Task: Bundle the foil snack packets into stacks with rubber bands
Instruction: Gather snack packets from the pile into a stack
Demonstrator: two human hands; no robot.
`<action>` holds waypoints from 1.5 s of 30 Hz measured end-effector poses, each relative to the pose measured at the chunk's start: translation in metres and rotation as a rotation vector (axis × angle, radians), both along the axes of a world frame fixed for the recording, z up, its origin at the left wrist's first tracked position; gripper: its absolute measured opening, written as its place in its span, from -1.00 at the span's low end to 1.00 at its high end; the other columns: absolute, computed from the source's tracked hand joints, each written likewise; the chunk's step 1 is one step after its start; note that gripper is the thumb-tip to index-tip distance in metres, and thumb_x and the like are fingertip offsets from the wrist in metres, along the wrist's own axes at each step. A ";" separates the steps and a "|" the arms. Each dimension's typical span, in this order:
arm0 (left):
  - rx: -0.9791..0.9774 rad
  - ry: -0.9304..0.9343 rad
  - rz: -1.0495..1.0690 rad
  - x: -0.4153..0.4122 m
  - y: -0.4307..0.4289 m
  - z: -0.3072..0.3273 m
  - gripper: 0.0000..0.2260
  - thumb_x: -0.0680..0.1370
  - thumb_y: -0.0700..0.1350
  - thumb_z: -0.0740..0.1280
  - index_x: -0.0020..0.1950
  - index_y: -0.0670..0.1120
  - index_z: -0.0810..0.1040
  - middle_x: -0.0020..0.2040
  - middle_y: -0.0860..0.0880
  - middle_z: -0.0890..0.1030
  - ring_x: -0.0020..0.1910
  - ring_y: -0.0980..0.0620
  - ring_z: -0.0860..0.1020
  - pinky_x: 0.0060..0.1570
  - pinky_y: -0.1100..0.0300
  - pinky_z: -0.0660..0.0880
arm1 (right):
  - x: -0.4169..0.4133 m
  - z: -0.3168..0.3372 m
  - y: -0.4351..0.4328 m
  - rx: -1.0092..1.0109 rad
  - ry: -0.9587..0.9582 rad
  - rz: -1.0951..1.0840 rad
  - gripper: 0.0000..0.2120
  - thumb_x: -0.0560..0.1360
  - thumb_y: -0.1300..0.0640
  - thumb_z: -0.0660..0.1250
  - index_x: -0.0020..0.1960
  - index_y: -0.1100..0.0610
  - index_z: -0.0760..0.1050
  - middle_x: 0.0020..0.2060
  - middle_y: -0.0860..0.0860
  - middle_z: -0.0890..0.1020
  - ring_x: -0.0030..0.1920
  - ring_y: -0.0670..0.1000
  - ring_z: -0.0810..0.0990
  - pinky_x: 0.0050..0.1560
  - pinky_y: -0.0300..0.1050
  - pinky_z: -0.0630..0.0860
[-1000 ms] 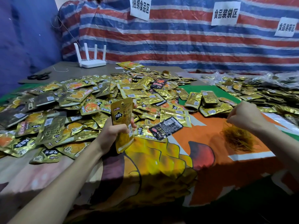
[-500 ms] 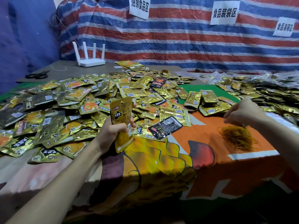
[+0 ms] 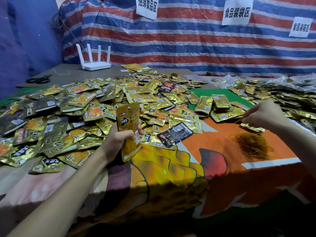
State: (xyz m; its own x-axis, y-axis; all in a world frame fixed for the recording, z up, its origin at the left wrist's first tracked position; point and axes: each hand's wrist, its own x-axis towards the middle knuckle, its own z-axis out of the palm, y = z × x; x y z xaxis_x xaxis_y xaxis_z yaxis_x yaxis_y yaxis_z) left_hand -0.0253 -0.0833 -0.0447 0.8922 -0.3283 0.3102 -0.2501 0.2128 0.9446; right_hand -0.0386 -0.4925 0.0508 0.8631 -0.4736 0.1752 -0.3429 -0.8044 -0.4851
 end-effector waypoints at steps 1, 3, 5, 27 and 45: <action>-0.002 -0.003 0.000 0.000 0.000 0.000 -0.47 0.26 -0.34 0.22 0.15 0.03 0.61 -0.09 -0.21 0.48 -0.09 -0.14 0.55 -0.07 -0.07 0.56 | 0.000 0.001 0.001 -0.048 -0.008 -0.008 -0.89 0.44 0.35 0.49 -0.03 0.28 0.70 -0.25 0.16 0.67 -0.23 0.16 0.63 -0.17 -0.04 0.57; 0.021 -0.012 0.027 0.002 -0.001 -0.002 -0.44 0.27 -0.33 0.24 0.25 -0.04 0.57 -0.08 -0.21 0.47 -0.08 -0.16 0.55 -0.04 -0.09 0.54 | 0.000 0.003 0.007 -0.115 -0.030 0.020 -0.81 0.48 0.36 0.39 0.06 0.26 0.69 -0.10 0.22 0.68 -0.11 0.20 0.63 -0.08 0.03 0.60; 0.068 -0.033 0.089 0.003 -0.002 -0.002 -0.50 0.30 -0.29 0.30 0.26 -0.18 0.53 -0.08 -0.20 0.51 -0.08 -0.15 0.58 0.02 -0.06 0.54 | -0.001 0.007 0.021 -0.154 -0.106 0.109 -0.73 0.49 0.36 0.31 0.13 0.23 0.67 0.02 0.25 0.69 -0.11 0.19 0.63 -0.18 -0.05 0.59; -0.159 0.556 -0.199 -0.008 0.009 0.011 -0.62 0.33 -0.19 0.36 0.09 -0.36 0.56 -0.04 -0.27 0.61 -0.10 -0.19 0.61 -0.04 -0.05 0.61 | 0.008 -0.038 0.225 0.593 -0.320 0.942 -0.82 0.39 0.44 0.52 -0.04 0.28 0.66 -0.22 -0.01 0.74 -0.18 -0.09 0.73 -0.12 -0.26 0.62; -0.262 0.523 -0.083 -0.002 0.007 0.011 -0.73 0.38 -0.34 0.24 0.06 -0.21 0.53 -0.19 -0.13 0.49 -0.24 -0.07 0.54 -0.19 0.05 0.60 | 0.025 -0.056 0.231 0.913 -0.124 0.855 -0.79 0.63 0.23 0.30 -0.16 0.22 0.61 -0.28 0.05 0.65 -0.21 0.02 0.61 -0.14 -0.20 0.58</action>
